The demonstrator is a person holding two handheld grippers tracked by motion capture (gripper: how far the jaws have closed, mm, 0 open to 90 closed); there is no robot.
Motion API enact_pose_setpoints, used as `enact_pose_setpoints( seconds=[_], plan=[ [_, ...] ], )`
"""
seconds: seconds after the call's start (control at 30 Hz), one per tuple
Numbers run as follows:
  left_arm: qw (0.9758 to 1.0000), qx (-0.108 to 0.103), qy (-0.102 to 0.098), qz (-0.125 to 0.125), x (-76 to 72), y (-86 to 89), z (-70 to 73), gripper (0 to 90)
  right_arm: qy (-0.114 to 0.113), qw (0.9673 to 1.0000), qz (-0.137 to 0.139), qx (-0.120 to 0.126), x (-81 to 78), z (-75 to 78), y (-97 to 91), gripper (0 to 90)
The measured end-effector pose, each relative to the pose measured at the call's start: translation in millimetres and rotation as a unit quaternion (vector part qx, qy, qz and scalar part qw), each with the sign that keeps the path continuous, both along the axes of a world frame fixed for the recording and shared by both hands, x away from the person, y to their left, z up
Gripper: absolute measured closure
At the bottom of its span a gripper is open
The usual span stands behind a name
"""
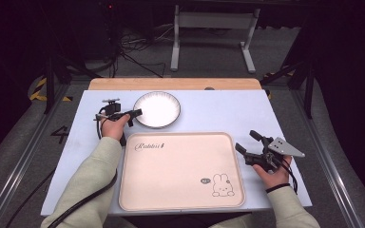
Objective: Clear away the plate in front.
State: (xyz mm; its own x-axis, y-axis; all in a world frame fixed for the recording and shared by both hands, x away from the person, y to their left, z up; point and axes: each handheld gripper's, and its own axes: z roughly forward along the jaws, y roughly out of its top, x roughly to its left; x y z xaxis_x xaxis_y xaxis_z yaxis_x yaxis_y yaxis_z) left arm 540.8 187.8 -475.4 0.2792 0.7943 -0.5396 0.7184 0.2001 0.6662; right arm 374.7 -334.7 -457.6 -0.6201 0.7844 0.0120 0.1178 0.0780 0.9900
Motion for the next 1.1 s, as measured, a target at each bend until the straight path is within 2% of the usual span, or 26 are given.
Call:
enact_pose_setpoints(
  seconds=[0.13,0.57,0.77,1.1],
  plan=[
    [1.0000,-0.003,0.004,0.000,1.6,-0.2,-0.2,50.2,0.001,1.0000,0.000,0.000,0.1,0.0,0.0,16.4],
    [0.9998,-0.007,0.020,-0.007,10.2,-0.3,-1.7,68.2,0.002,1.0000,-0.001,0.001,0.3,0.0,-0.3,16.4],
    [0.9997,0.011,0.019,-0.013,12.0,-3.2,-0.4,71.0,0.002,1.0000,-0.001,0.001,0.3,0.1,-0.2,16.5],
    [0.9994,0.017,0.028,-0.006,13.7,-5.3,1.9,72.8,0.003,1.0000,-0.001,0.001,0.4,0.1,-0.1,16.6]
  ],
)
